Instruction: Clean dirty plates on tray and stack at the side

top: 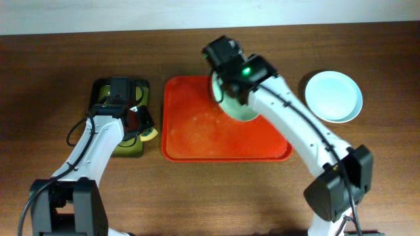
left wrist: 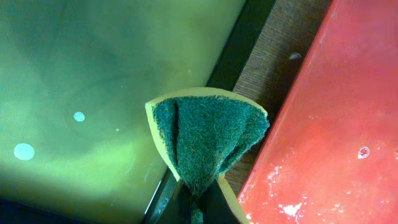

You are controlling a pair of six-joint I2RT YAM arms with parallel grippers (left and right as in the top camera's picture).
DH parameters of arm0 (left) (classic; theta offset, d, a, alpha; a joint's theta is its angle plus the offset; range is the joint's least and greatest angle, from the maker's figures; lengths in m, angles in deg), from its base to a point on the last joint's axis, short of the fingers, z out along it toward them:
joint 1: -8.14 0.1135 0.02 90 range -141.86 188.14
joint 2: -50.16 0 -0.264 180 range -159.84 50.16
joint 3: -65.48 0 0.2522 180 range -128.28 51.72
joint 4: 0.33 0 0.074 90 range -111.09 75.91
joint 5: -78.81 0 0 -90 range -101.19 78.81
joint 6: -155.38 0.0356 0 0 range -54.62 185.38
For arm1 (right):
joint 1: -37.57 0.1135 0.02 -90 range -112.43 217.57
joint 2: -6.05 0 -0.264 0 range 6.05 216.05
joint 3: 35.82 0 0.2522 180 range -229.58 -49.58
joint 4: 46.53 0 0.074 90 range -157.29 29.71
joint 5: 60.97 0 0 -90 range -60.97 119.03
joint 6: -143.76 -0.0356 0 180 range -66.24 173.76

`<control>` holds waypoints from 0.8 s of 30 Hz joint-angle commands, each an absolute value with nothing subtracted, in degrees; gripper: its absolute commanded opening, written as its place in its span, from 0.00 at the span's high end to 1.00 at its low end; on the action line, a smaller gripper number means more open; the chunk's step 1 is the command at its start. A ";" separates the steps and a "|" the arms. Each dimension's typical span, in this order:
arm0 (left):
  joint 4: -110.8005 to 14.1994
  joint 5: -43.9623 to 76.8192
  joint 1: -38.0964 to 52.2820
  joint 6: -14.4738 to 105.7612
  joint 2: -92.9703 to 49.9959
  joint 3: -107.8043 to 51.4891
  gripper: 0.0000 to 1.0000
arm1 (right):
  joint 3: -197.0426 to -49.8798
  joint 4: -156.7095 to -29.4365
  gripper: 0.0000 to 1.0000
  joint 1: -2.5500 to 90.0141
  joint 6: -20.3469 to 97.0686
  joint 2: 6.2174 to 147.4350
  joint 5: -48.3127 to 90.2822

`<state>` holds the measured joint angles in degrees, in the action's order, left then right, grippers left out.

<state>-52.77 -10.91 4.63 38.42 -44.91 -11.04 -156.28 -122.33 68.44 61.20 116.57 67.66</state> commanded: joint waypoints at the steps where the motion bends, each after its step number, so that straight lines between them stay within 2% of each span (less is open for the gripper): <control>1: -52.66 -10.28 4.83 39.40 -44.97 -10.87 1.00 | -156.37 -123.16 0.96 55.81 48.90 116.16 52.84; 3: -52.68 -10.28 4.83 39.40 -44.97 -10.87 1.00 | -155.47 -122.90 0.96 43.85 48.74 116.18 32.51; 5: -52.66 -10.28 4.83 39.40 -44.97 -10.87 1.00 | -154.14 -123.57 0.96 30.39 48.74 116.20 21.06; 9: -52.66 -10.28 4.83 39.38 -44.97 -10.87 1.00 | -147.69 -120.58 0.96 12.84 48.74 116.22 19.99; 11: -52.64 -10.28 4.83 39.38 -44.97 -10.87 1.00 | -142.68 -113.10 0.96 6.21 48.74 116.22 19.95; 17: -52.64 -10.28 4.83 39.38 -44.97 -10.87 1.00 | -137.15 -101.76 0.96 4.97 46.23 116.40 20.43; 20: -52.66 -10.28 4.83 39.38 -44.97 -10.87 1.00 | -137.11 -100.67 0.85 5.27 45.75 116.46 20.43; 22: -52.66 -10.28 4.83 39.38 -44.97 -10.87 1.00 | -137.11 -101.56 0.85 6.06 45.75 116.46 20.41; 24: -52.66 -10.28 4.83 39.38 -44.97 -10.87 1.00 | -137.11 -102.24 0.79 6.89 45.73 116.46 20.36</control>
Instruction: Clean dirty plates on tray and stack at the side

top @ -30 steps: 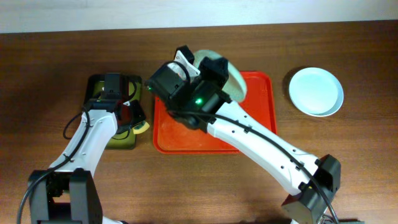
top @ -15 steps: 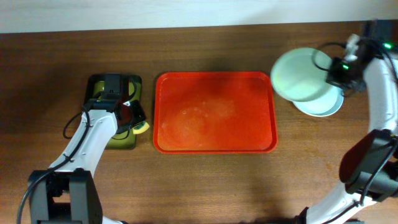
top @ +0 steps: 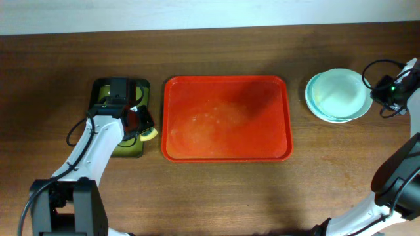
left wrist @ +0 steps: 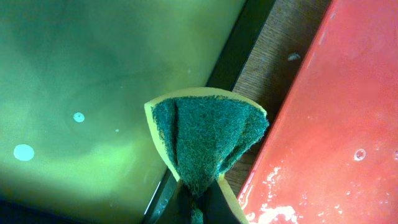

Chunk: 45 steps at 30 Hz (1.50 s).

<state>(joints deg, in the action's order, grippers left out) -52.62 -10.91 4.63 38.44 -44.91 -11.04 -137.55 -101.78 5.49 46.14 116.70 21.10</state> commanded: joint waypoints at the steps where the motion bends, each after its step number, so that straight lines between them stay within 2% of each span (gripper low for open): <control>1: -52.64 -10.28 4.83 39.38 -44.97 -10.87 1.00 | -137.11 -103.09 0.77 7.74 45.77 116.46 20.19; 5: -52.66 -10.26 4.83 39.38 -44.97 -10.87 1.00 | -137.11 -105.50 0.77 10.83 45.92 116.46 21.19; 6: -52.66 -10.28 4.83 39.38 -44.97 -10.87 1.00 | -137.11 -105.65 0.92 10.94 45.77 116.46 23.57; 7: -52.68 -10.28 4.83 39.38 -44.97 -10.87 1.00 | -137.11 -105.70 0.96 10.65 45.66 116.46 27.09; 11: -52.66 -10.26 4.83 39.38 -44.97 -10.87 1.00 | -137.11 -103.64 0.96 6.74 39.76 116.49 39.51; 16: -52.68 -10.26 4.83 39.38 -44.97 -10.87 1.00 | -137.11 -98.20 0.96 3.00 39.83 119.74 39.79; 20: -52.68 -10.26 4.83 39.38 -44.97 -10.87 1.00 | -137.11 -96.01 0.96 3.59 39.96 121.95 30.66; 26: -52.68 -9.87 4.83 39.38 -44.97 -10.87 1.00 | -137.00 -96.69 0.96 5.36 43.02 125.25 30.70; 31: -52.68 -9.87 4.83 39.38 -44.97 -10.87 1.00 | -137.02 -97.74 0.96 8.27 55.08 125.25 17.24; 35: -52.68 -9.87 4.83 39.38 -44.97 -10.87 1.00 | -137.09 -99.36 0.96 8.99 55.04 124.14 21.78; 39: -52.66 -9.84 4.83 39.38 -44.97 -10.87 1.00 | -140.54 -102.13 0.94 9.19 51.28 114.34 22.74; 40: -52.66 -9.84 4.83 39.36 -44.97 -10.87 1.00 | -140.56 -103.05 0.88 9.95 47.39 111.41 16.47; 43: -52.60 -9.82 4.83 39.34 -44.97 -10.87 1.00 | -140.50 -103.47 0.85 16.77 43.58 109.99 -11.86; 45: -52.60 -9.32 4.83 39.34 -44.97 -10.87 1.00 | -140.39 -106.66 0.85 24.60 45.29 111.09 -11.24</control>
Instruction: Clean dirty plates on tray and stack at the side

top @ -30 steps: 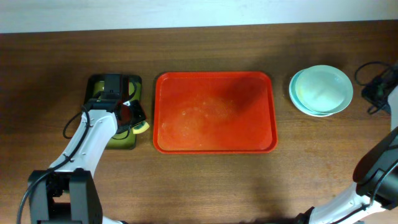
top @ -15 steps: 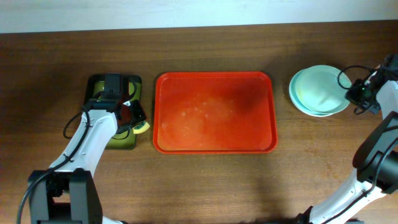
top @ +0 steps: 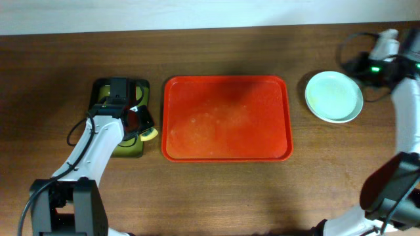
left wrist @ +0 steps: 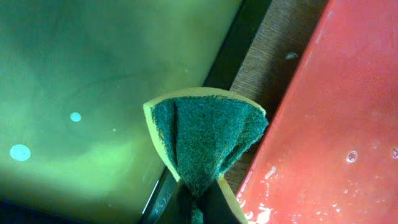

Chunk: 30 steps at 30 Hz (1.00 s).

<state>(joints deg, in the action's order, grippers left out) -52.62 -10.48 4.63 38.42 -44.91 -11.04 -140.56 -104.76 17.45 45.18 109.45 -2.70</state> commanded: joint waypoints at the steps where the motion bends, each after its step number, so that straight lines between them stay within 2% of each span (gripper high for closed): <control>1: -52.60 -9.19 4.83 39.34 -44.97 -10.87 1.00 | -139.95 -108.56 0.85 30.41 46.91 111.81 -6.28; 3: -52.60 -9.19 4.83 39.34 -44.97 -10.87 1.00 | -138.38 -109.43 0.82 38.50 46.86 112.46 4.65; 4: -52.62 -9.19 4.83 39.34 -44.97 -10.87 1.00 | -137.44 -109.41 0.71 43.20 46.86 113.08 10.55; 5: -52.64 -9.19 4.83 39.34 -44.97 -10.87 1.00 | -136.91 -109.37 0.26 47.85 46.84 114.13 14.96; 6: -52.66 -9.19 4.83 39.34 -44.97 -10.87 1.00 | -136.78 -109.39 0.02 51.72 46.84 115.33 17.11; 10: -52.64 -8.79 4.83 39.34 -44.97 -10.87 1.00 | -136.41 -108.80 0.02 59.20 46.86 117.69 17.50; 14: -50.83 -9.01 5.38 39.34 -44.16 -11.11 1.00 | -136.37 -104.21 0.02 61.34 46.89 117.97 18.85; 19: -42.21 -9.45 17.49 33.52 -43.44 -11.28 1.00 | -136.37 -103.73 0.02 61.23 46.86 117.97 19.20; 22: -41.54 -9.41 17.99 33.50 -47.25 -11.26 1.00 | -136.37 -103.27 0.02 61.21 46.86 117.97 19.20; 23: -40.77 -9.38 17.90 33.50 -49.61 -11.26 0.92 | -136.37 -103.27 0.02 61.18 46.89 117.97 19.23; 24: -39.37 -9.41 17.90 33.52 -51.33 -11.26 0.76 | -136.37 -103.14 0.02 61.18 46.89 117.97 19.23; 26: -37.80 -9.41 17.90 33.52 -52.45 -11.26 0.69 | -136.37 -103.09 0.02 61.18 46.89 117.97 19.23; 27: -36.64 -9.43 17.90 33.52 -52.47 -11.26 0.57 | -136.37 -102.90 0.02 61.18 46.89 117.97 19.25; 28: -35.79 -9.38 17.97 33.52 -52.32 -11.48 0.27 | -136.37 -102.90 0.02 61.18 46.86 117.97 19.20; 29: -36.55 -7.96 18.21 33.57 -51.60 -12.53 0.11 | -136.37 -102.92 0.02 61.18 46.86 117.97 19.20; 30: -40.90 -3.35 18.69 34.22 -48.93 -14.98 0.03 | -136.37 -103.16 0.02 61.18 46.86 117.97 19.20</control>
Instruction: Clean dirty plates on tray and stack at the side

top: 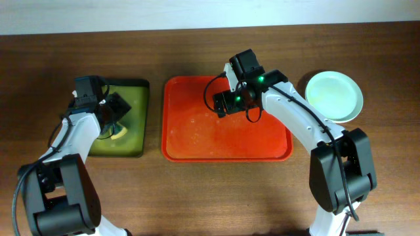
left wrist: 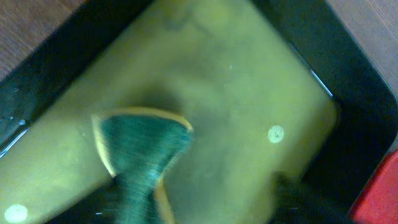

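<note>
An empty red tray (top: 197, 141) lies mid-table, wet-looking, with no plate on it. Pale green plates (top: 335, 96) sit stacked on the table to its right. My right gripper (top: 222, 105) hovers over the tray's back middle with no plate in it; its jaws are too small to read. My left gripper (top: 113, 108) is over the black basin (top: 141, 85) of green liquid. In the blurred left wrist view the left gripper (left wrist: 205, 199) looks open, its dark fingers far apart. The yellow-and-green sponge (left wrist: 140, 146) lies in the liquid against the left finger.
The basin (left wrist: 348, 106) stands just left of the tray (left wrist: 385, 199), a narrow strip of wooden table between them. Bare wood surrounds the tray in front and behind. Both arms' bases stand at the table's front edge.
My left gripper has moved from the basin's right edge to over the basin, and its fingers now stand apart with the sponge in the liquid. My right arm has moved from the far right to over the tray.
First my right gripper held a pale plate over the tray's back while the left pinched the sponge by the basin. Then the tray was empty and that plate lay on the one at the right. Now the right gripper is back over the tray and the sponge is in the basin.
</note>
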You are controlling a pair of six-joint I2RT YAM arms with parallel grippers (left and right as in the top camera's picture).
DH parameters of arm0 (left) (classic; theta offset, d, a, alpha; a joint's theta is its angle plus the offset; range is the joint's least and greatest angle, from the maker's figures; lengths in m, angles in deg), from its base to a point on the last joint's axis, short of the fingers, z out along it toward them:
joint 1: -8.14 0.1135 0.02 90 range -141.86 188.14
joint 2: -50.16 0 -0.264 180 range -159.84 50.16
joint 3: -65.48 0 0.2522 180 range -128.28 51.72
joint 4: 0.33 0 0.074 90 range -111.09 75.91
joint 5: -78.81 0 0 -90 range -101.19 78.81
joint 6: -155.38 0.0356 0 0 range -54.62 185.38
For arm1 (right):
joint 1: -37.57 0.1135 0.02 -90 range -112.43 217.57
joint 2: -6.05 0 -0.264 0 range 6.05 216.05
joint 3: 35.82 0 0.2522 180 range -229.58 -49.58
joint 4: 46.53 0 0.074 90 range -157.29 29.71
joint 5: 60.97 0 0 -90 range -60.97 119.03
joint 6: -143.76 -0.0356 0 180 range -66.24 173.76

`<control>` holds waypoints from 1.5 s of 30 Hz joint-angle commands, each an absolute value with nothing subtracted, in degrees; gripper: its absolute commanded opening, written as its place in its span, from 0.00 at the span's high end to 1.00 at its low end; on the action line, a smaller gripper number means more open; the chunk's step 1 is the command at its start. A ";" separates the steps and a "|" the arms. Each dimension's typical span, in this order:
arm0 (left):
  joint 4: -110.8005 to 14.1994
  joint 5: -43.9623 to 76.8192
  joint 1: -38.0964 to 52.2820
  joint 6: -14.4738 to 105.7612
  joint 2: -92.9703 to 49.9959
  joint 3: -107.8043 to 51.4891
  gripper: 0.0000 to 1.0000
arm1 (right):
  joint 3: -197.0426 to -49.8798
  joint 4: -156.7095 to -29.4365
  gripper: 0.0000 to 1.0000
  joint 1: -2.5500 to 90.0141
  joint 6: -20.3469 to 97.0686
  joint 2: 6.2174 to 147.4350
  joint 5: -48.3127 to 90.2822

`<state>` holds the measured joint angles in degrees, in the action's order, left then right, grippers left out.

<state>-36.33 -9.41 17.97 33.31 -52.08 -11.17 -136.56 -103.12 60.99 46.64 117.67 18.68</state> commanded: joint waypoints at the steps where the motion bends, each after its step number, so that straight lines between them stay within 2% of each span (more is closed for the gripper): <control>1: -44.57 -0.42 18.93 34.20 -46.15 -16.60 0.00 | -136.37 -103.16 0.02 61.18 46.86 117.97 19.18; 4: -58.17 3.01 19.17 34.22 -31.27 -18.15 0.00 | -136.41 -107.03 0.02 61.18 46.84 117.93 18.07; 7: -71.79 2.99 19.02 35.62 -14.07 -18.02 0.00 | -136.65 -114.44 0.02 61.08 39.80 113.40 16.97; 11: -84.97 2.35 16.41 38.27 7.00 -17.54 0.00 | -136.50 -124.80 0.02 62.80 32.68 97.01 26.15; 13: -89.21 2.31 16.44 38.27 14.52 -17.54 0.01 | -134.05 -132.64 0.02 67.41 29.42 87.68 35.31; 17: -90.34 2.35 16.44 38.25 19.37 -17.54 0.01 | -122.73 -136.91 0.02 76.64 29.44 74.89 38.70; 29: -104.27 2.35 16.44 38.25 19.37 -17.54 0.01 | -121.51 -137.52 0.02 76.94 29.42 74.08 37.52; 33: -104.24 2.35 16.44 38.25 19.37 -17.54 0.01 | -119.93 -127.84 0.02 76.90 29.73 72.64 38.98; 35: -104.24 2.35 16.44 38.25 19.37 -17.54 0.01 | -115.10 -120.43 0.02 75.44 30.80 67.55 38.50; 40: -104.24 2.35 16.44 38.25 19.37 -17.54 0.01 | -86.80 -99.44 0.02 63.57 31.04 40.07 32.82; 42: -104.24 2.35 16.44 38.25 19.37 -17.54 0.01 | -76.90 -93.76 0.02 56.64 33.62 26.46 27.38; 45: -104.27 2.35 16.44 38.25 19.37 -17.54 0.01 | -70.36 -90.66 0.02 50.82 38.99 13.56 23.57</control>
<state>-104.24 2.31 16.61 37.33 19.05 -17.49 -73.53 -91.88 53.95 34.60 20.12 27.77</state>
